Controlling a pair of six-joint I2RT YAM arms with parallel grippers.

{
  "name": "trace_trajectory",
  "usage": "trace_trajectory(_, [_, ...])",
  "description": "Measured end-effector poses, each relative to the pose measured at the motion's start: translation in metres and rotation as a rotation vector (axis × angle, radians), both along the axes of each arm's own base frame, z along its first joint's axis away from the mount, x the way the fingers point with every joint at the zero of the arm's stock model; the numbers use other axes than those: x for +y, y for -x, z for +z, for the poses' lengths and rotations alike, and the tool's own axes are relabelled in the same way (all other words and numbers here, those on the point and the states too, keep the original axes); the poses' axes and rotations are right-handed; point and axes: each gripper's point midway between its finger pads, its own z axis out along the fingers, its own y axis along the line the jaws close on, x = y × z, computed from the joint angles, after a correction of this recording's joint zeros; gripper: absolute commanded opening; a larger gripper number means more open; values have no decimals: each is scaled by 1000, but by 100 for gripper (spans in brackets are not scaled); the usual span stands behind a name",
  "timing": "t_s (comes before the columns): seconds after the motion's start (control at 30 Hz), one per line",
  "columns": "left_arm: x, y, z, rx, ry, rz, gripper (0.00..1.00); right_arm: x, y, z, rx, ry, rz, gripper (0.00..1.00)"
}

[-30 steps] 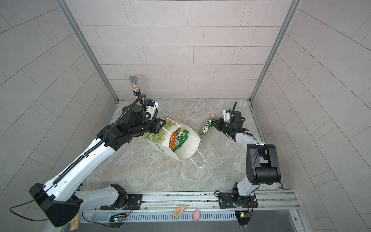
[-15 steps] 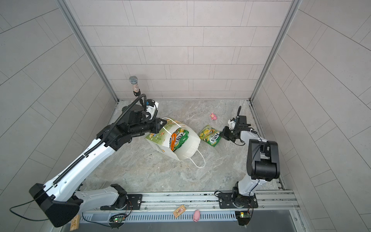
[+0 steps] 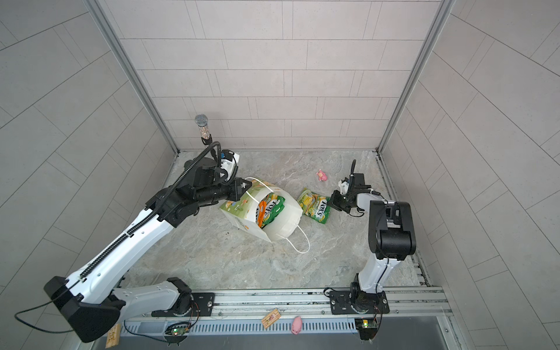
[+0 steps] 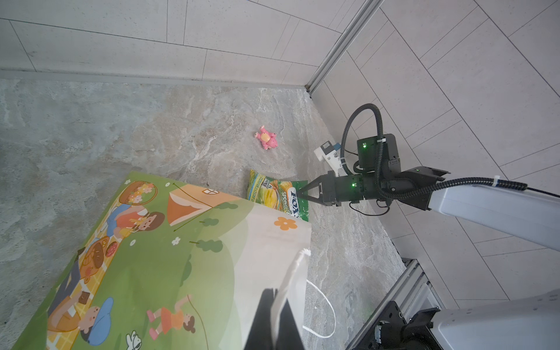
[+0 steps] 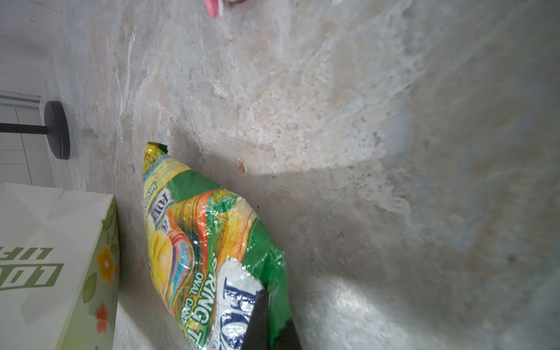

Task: Take the snacks out of the paper bag
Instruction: Place the snack at the middle-right of the table.

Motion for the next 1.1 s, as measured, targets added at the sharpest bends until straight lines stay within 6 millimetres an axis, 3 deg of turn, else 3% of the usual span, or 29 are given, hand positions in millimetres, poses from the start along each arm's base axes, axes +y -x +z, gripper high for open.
trace_trajectory(0.23, [0,0,0,0,0,0,0,-9,-7,-5,5,45,-31,0])
trace_trajectory(0.27, [0,0,0,0,0,0,0,-11,-8,-5,6,52,-35,7])
trace_trajectory(0.37, [0,0,0,0,0,0,0,-16,-8,-5,9,72,-49,40])
trace_trajectory(0.43, [0,0,0,0,0,0,0,-19,-7,-1,2,90,-53,53])
trace_trajectory(0.57, [0,0,0,0,0,0,0,-24,-5,29,-56,134,-70,66])
trace_trajectory(0.7, [0,0,0,0,0,0,0,-22,-2,79,-179,162,-72,66])
trace_trajectory(0.87, [0,0,0,0,0,0,0,19,16,124,-304,115,22,63])
trace_trajectory(1.1, [0,0,0,0,0,0,0,97,72,159,-418,11,205,60])
